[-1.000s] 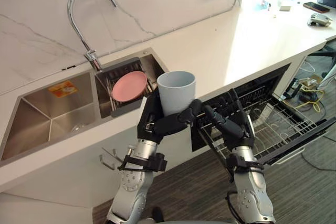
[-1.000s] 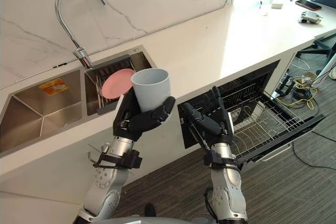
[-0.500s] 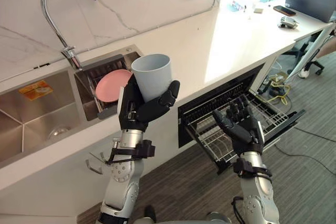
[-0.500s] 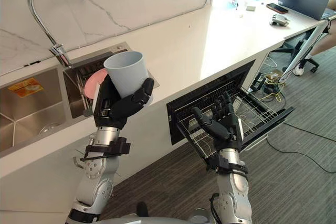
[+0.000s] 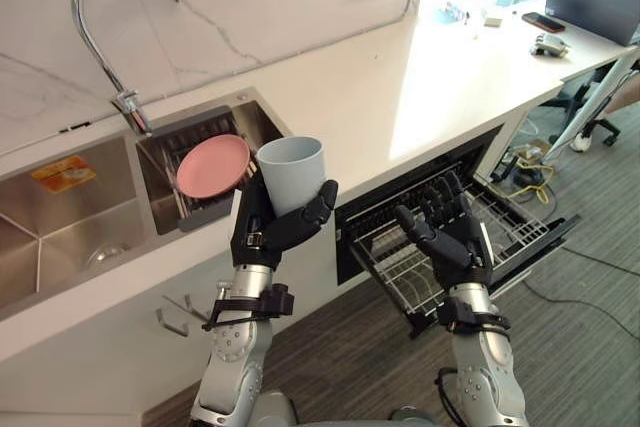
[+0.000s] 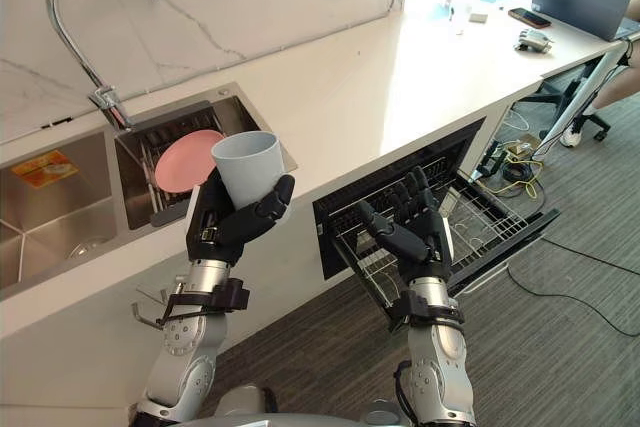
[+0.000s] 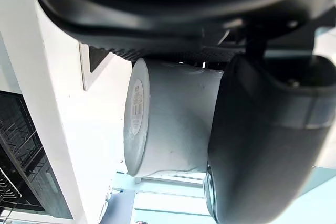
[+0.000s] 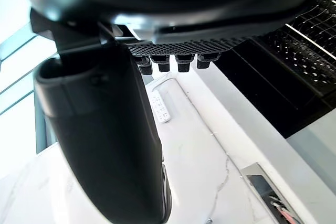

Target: Walk over to the sink, pick up the cup, carry it to the dishwasher, place the cup inside the dishwasher, then close the dishwasher door

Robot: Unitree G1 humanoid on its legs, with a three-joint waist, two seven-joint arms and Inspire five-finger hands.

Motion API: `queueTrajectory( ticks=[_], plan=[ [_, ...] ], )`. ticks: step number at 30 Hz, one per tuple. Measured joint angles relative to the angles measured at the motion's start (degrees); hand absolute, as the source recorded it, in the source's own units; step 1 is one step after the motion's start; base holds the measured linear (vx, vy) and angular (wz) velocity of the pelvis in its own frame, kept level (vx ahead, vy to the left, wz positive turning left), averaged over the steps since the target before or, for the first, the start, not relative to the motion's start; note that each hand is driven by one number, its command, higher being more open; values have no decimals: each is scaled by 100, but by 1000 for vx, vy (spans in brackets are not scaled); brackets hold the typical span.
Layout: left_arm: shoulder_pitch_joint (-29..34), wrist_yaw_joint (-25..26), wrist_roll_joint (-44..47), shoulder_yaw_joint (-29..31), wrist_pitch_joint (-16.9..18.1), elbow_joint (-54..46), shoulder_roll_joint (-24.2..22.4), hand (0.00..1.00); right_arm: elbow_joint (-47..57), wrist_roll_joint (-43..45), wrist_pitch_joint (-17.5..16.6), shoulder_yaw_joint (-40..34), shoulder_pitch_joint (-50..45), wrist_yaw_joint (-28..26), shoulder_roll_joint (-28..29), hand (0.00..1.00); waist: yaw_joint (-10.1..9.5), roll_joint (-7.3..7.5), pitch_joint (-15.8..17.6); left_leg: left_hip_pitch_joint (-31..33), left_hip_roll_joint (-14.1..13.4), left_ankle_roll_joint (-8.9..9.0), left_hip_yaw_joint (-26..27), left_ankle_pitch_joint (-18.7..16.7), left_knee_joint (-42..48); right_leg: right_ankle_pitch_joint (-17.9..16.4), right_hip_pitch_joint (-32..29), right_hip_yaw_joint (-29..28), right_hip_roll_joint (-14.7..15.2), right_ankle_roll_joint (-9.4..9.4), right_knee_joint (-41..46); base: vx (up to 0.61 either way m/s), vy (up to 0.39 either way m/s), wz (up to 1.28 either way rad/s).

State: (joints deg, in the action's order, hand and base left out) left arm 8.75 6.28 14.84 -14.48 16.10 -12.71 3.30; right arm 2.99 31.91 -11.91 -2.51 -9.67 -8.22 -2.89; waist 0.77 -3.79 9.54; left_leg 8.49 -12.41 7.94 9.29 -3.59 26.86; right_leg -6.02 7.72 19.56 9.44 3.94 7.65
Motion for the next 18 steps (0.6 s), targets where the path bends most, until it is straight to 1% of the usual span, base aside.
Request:
queueTrajectory(
  ticks=[1, 2, 3, 5, 6, 7, 8, 9, 11, 12, 13, 15, 17, 18],
  plan=[
    [0, 3, -43, -44, 6, -7, -3, 0, 4, 1, -26, 10, 26, -65, -80, 100, -11, -100, -34, -48, 102, -7, -128, 113, -404, -28, -51, -114, -7, 30, 59, 14, 51, -53],
    [2, 7, -48, -70, 7, -20, -10, 0, 15, 5, -41, 27, 46, -124, -157, 100, -17, -224, -79, -91, 126, -61, -175, 415, -655, -69, -126, -203, -44, 66, 137, 47, 70, -58],
    [-21, 4, -55, -65, 12, -47, 9, 0, 37, 15, -42, 87, 61, -245, -197, 100, 17, -265, -112, -297, 216, -83, -169, 373, -859, -106, -203, -367, 12, 105, 223, 63, 60, -55],
    [-66, 12, -26, -44, 34, -95, 16, 0, 76, 53, -42, 87, 120, -440, -199, 100, 17, -280, -121, -478, 284, -86, -129, 376, -1286, -91, -365, -517, 54, 131, 262, 71, 54, -39],
    [-114, 26, -24, -45, 34, -95, 9, 0, 76, 68, -38, 77, 185, -508, -219, 100, 31, -293, -131, -621, 320, -125, -88, 407, -1642, -80, -417, -538, 62, 155, 278, 44, 44, -13],
    [-139, 39, -23, -46, 34, -94, 12, 0, 76, 71, -32, 72, 226, -537, -225, 100, 32, -279, -137, -690, 350, -137, -85, 466, -1814, -72, -435, -541, 75, 167, 288, 34, 26, -2],
    [-191, 58, -14, -39, 34, -93, 31, 0, 90, 193, -6, 59, 310, -610, -244, 100, 34, -246, -155, -807, 411, -145, -70, 633, -2111, -43, -448, -534, 113, 211, 279, 18, 4, 3],
    [-227, 58, -14, -32, 34, -93, 48, 0, 103, 283, 9, 55, 361, -653, -262, 100, 35, -246, -155, -884, 430, -151, -69, 699, -2262, -35, -439, -522, 117, 225, 274, 4, -10, 7],
    [-406, 55, -26, -19, 38, -92, 52, 0, 155, 874, 207, -11, 627, -916, -379, 100, 32, -263, -193, -1123, 462, -143, -75, 983, -2800, -34, -423, -456, 104, 226, 218, -21, -19, 10],
    [-464, 54, -28, -31, 40, -92, 51, 0, 194, 1043, 284, -63, 684, -998, -413, 100, 32, -267, -209, -1151, 465, -150, -79, 1034, -2902, -34, -426, -433, 97, 226, 209, -26, -22, 14],
    [-589, 56, -38, -74, 40, -88, 42, 0, 258, 1396, 424, -184, 775, -1182, -468, 100, 34, -261, -249, -1166, 467, -148, -87, 1091, -3015, -29, -442, -393, 88, 231, 196, -16, -20, 7],
    [-744, 103, -226, -81, 41, -77, 56, 0, 308, 1810, 662, -321, 923, -1464, -508, 100, 47, -238, -294, -1185, 474, -148, -80, 1107, -3073, 23, -444, -405, 81, 251, 135, 6, -1, -3],
    [-927, 154, -622, -92, 40, -57, 79, 0, 419, 2235, 1002, -401, 973, -1814, -512, 100, 113, -190, -316, -1181, 495, -151, -73, 1104, -3089, 122, -385, -403, 75, 274, 0, 10, 2, -2],
    [-969, 186, -752, -100, 39, -53, 88, 0, 443, 2279, 1100, -397, 974, -1914, -510, 100, 136, -174, -321, -1171, 499, -155, -73, 1101, -3089, 146, -380, -402, 72, 278, -39, 0, 0, 0]
  ],
)
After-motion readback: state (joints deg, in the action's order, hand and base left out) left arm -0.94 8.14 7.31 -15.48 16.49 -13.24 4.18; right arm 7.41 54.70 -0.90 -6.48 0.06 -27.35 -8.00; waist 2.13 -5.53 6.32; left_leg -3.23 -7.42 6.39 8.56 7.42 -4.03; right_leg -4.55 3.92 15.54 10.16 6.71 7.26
